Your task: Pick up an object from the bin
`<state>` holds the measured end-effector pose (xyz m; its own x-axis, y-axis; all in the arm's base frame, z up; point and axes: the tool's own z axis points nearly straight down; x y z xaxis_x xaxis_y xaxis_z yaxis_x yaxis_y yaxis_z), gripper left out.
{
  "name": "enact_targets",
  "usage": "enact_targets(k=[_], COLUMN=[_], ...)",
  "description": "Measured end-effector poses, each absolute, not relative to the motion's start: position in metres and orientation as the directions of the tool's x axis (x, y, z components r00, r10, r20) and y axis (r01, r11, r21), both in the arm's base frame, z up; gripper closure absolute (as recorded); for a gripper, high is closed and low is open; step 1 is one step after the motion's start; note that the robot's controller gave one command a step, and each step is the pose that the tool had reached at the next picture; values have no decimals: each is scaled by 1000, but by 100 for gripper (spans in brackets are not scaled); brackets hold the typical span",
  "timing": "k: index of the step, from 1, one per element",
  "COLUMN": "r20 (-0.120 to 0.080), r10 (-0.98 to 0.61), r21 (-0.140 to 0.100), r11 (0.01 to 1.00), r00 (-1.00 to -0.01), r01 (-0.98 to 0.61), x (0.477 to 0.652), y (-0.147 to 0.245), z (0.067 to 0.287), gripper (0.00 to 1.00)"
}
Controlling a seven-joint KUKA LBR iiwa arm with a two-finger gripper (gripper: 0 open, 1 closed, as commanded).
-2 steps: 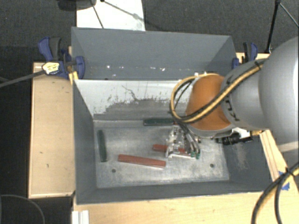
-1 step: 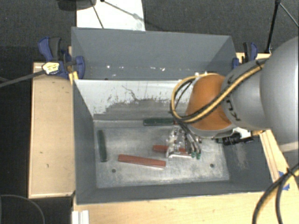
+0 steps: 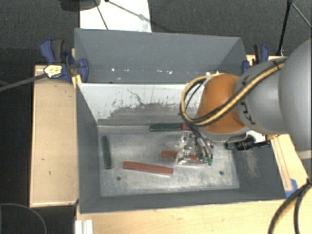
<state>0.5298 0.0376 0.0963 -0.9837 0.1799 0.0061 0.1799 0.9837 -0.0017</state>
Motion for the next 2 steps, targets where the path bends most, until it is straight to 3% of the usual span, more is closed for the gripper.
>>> enact_targets(k=[2], r20=[-5], r10=[176], r21=[2], r11=[984], r00=[-984], r01=[176], x=[534], y=[38], z=[131], gripper=[100])
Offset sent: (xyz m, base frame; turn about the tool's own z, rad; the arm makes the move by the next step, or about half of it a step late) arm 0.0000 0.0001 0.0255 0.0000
